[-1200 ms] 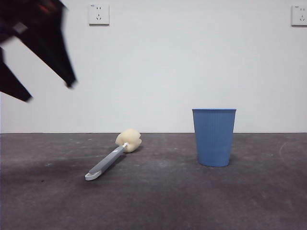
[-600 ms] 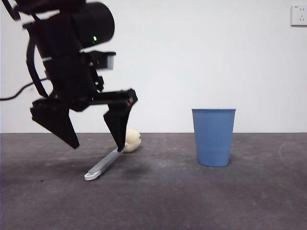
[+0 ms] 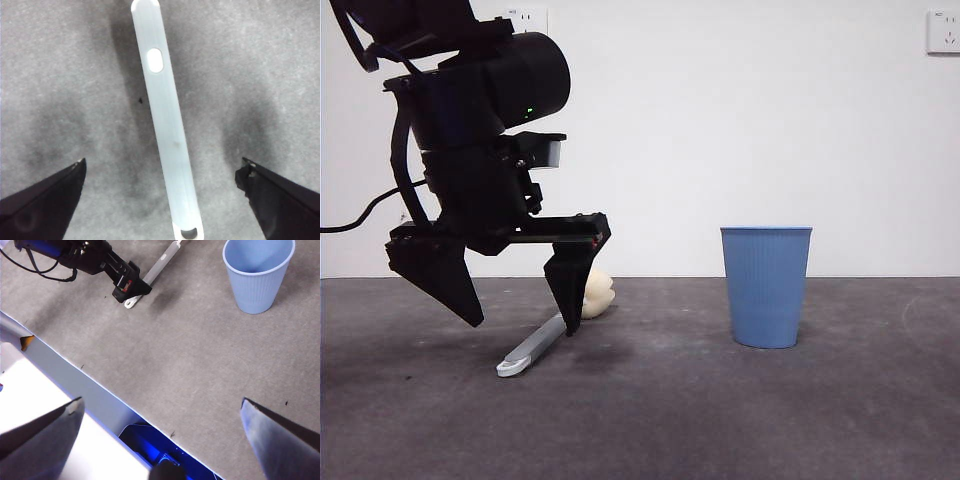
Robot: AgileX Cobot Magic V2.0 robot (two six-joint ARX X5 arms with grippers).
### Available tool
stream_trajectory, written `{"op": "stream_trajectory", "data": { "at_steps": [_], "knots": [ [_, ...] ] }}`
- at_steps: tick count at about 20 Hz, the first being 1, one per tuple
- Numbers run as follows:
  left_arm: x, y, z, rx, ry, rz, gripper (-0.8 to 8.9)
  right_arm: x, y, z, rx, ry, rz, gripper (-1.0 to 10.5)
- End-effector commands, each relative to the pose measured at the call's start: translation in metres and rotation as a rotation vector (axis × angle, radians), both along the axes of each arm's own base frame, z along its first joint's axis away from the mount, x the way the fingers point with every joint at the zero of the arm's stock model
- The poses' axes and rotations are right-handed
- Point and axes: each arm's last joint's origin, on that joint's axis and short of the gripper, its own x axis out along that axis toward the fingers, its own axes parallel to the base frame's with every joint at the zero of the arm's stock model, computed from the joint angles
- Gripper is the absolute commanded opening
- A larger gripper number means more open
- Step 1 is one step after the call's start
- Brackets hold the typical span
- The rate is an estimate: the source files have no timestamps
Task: Pick up the cup brush,pick up the cup,insert the brush into the cup,clean the cup,put the cup brush back,put the cup back to the fixed position on the table
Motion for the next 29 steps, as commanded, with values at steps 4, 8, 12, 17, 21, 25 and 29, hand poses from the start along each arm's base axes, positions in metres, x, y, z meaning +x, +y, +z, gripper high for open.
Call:
{"op": "stream_trajectory", "data": {
  "at_steps": [4,8,12,17,21,25,29],
  "knots": [
    [0.001,-0.003,-0.012,-0.013,0.045,0.033,5.28,0.000,0.000,0.001,0.008,0.002,-0.007,5.7],
    [0.000,-0.004,-0.017,-0.013,0.074,0.030,4.04,0.000,0.000,0.001,0.009,0.002,-0.007,5.7],
    [-0.004,-0.008,-0.021,-0.006,0.101,0.037,4.03,0.000,0.000,0.001,0.009,0.003,-0.008,5.7],
    [-0.006,-0.010,-0.021,-0.018,0.122,0.020,0.45,0.000,0.000,0.001,0.009,0.002,-0.007,5.6],
    [-0.010,-0.007,-0.013,-0.011,0.121,0.016,-0.08,0.000,0.000,0.000,0.012,0.013,-0.013,5.6],
    [-0.016,-0.002,0.014,-0.035,0.051,-0.018,-0.08,0.003,0.001,-0.001,0.026,0.057,-0.041,5.6],
    [-0.033,0.010,0.054,-0.062,-0.036,-0.075,-0.08,0.019,0.004,-0.003,0.049,0.018,-0.054,5.6]
  ]
}}
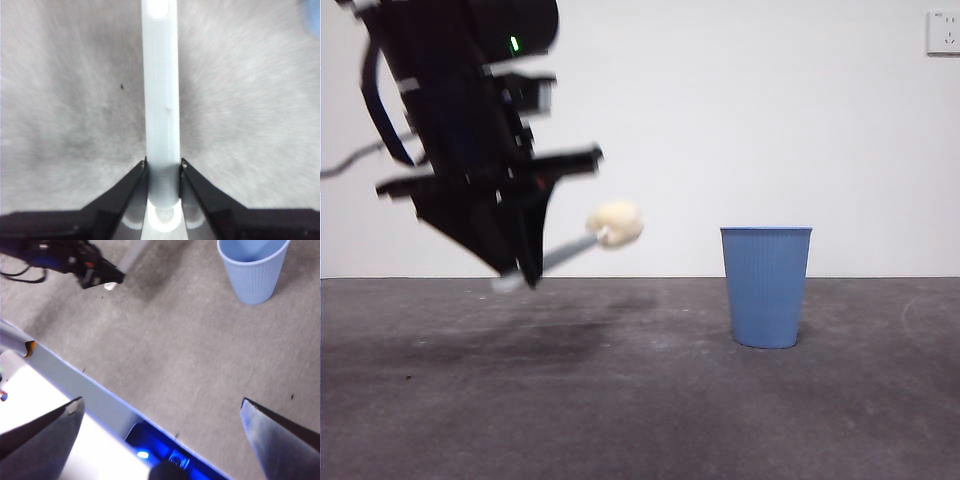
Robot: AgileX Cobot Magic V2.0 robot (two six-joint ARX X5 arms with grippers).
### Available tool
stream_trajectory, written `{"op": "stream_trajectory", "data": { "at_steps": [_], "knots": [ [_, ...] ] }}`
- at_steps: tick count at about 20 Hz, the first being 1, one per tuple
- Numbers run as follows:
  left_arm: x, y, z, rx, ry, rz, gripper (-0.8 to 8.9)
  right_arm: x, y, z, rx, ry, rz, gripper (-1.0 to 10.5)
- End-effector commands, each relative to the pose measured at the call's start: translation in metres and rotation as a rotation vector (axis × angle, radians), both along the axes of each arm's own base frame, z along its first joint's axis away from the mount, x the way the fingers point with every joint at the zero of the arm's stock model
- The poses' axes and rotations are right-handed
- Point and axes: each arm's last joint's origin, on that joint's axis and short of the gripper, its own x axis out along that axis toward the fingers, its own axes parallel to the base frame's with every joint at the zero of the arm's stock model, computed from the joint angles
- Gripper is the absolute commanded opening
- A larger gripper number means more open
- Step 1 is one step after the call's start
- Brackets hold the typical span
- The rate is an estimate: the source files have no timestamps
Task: Pick up the cup brush,pick up the cup,insert the brush into the cup,clean the cup,put the cup brush back,put the cup back to the fixed position on the table
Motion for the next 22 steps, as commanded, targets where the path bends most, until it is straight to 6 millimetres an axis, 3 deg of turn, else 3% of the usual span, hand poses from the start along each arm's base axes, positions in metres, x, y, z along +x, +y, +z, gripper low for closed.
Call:
{"op": "stream_trajectory", "data": {
  "at_steps": [1,3,6,10,15,22],
  "knots": [
    [-0.014,0.009,0.024,0.000,-0.050,-0.050,-0.08,0.012,0.003,-0.003,0.042,-0.050,-0.031,5.6],
    [-0.030,0.021,0.048,-0.012,-0.094,-0.074,-0.08,0.023,0.005,-0.015,0.078,-0.086,-0.060,5.6],
    [-0.059,0.041,0.081,-0.040,-0.169,-0.097,-0.08,0.036,0.008,-0.050,0.097,-0.122,-0.129,5.6],
    [-0.091,0.064,0.107,-0.075,-0.236,-0.105,-0.08,0.045,0.016,-0.098,0.103,-0.154,-0.202,5.6],
    [-0.111,0.079,0.117,-0.083,-0.251,-0.107,-0.08,0.055,0.035,-0.136,0.043,-0.196,-0.227,5.6],
    [-0.115,0.081,0.114,-0.061,-0.207,-0.114,-0.08,0.091,0.056,-0.170,0.005,-0.294,-0.239,5.6]
  ]
}}
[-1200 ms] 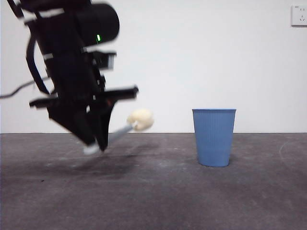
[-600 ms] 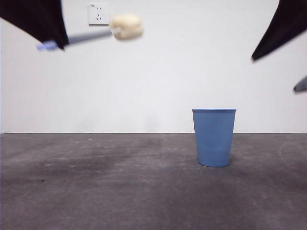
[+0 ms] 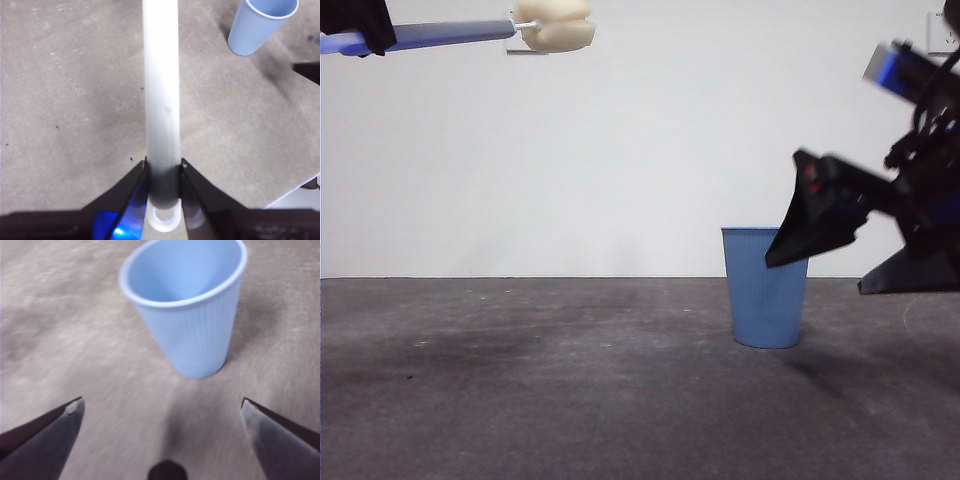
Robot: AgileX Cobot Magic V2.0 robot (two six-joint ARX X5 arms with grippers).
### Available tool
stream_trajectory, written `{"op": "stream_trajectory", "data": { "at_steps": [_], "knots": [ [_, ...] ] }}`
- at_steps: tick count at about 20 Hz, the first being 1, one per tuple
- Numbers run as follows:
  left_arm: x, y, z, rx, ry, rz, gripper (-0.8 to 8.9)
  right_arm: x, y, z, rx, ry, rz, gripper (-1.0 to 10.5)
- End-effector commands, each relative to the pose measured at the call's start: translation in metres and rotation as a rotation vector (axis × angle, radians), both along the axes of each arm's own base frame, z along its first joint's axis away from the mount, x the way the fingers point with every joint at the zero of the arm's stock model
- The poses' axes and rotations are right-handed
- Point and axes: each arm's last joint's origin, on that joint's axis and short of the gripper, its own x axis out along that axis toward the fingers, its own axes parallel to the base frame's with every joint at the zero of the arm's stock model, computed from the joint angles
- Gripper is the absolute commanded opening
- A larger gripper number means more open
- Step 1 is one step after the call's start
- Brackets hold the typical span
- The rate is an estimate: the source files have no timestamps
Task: Pick up the cup brush,pick up the cup,insert the brush into the cup,clean the cup,put the cup brush back,put the cup back to the fixed position on the table
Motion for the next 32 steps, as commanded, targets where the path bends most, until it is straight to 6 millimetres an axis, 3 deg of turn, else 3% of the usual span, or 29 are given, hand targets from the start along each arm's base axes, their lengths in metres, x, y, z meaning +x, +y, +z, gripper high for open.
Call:
{"op": "stream_trajectory", "data": {
  "at_steps": [1,11,19,20,23,27,32],
  "knots": [
    [-0.001,0.000,-0.001,0.010,0.003,-0.013,-0.08,0.008,0.003,-0.014,-0.030,-0.030,-0.003,5.7],
    [-0.001,-0.001,-0.001,-0.008,0.017,-0.022,-0.08,0.035,0.012,-0.041,-0.010,-0.210,-0.021,5.7],
    [-0.003,-0.003,-0.001,-0.005,0.021,-0.035,-0.08,0.071,0.027,-0.043,-0.013,-0.261,-0.015,5.6],
    [-0.004,-0.003,-0.001,-0.002,0.024,-0.038,-0.08,0.073,0.028,-0.044,-0.013,-0.260,-0.016,5.4],
    [-0.004,-0.003,-0.001,-0.001,0.023,-0.038,-0.08,0.075,0.029,-0.044,-0.012,-0.268,-0.016,2.6],
    [-0.004,-0.003,-0.001,0.000,0.022,-0.039,-0.08,0.075,0.029,-0.043,-0.017,-0.275,-0.012,-0.2],
    [-0.006,-0.002,-0.004,0.051,0.043,-0.070,-0.09,0.072,0.030,-0.033,-0.016,-0.274,-0.004,-0.2]
  ]
}}
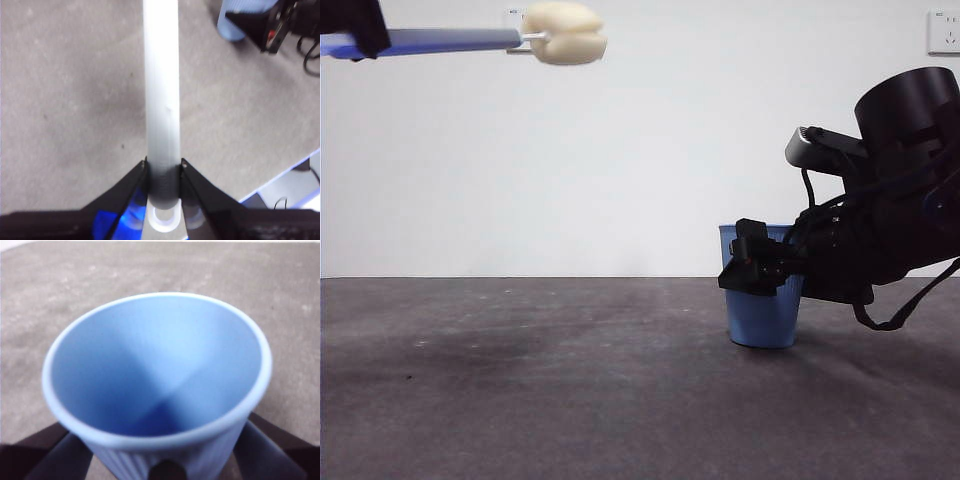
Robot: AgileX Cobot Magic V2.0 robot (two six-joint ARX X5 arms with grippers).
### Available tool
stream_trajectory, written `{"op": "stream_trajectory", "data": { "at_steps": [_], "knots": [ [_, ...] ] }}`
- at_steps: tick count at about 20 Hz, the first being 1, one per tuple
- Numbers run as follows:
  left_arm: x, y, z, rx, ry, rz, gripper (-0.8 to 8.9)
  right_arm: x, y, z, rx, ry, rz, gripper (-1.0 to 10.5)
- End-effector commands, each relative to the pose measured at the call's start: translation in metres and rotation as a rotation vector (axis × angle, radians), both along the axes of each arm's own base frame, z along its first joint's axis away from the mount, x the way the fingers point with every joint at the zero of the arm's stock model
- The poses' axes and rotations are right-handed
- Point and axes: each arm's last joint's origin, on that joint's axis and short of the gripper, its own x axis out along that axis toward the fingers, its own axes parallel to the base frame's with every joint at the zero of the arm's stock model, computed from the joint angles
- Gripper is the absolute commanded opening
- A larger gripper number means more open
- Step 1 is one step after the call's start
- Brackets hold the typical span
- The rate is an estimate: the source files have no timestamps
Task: Pick up the cup brush,pick up the cup,insert the brush into the cup,clean the cup,put the cup brush back,put the cup back to the fixed position on the table
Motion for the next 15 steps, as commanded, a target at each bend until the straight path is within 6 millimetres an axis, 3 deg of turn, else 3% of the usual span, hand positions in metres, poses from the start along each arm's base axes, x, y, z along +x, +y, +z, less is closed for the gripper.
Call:
{"op": "stream_trajectory", "data": {
  "at_steps": [1,5,9,15],
  "knots": [
    [-0.001,0.001,-0.002,0.054,-0.004,-0.050,-0.09,-0.003,0.002,0.015,-0.010,-0.017,0.013,-0.2],
    [-0.004,0.003,-0.005,0.142,-0.005,-0.145,-0.09,-0.020,0.004,0.045,-0.167,0.013,0.088,-0.2],
    [-0.002,0.001,-0.011,0.240,0.029,-0.246,-0.09,-0.039,0.012,0.075,-0.443,0.099,0.161,-0.2],
    [0.007,-0.009,-0.027,0.334,0.128,-0.402,-0.09,-0.056,0.028,0.117,-0.817,0.089,0.247,-0.2]
  ]
}}
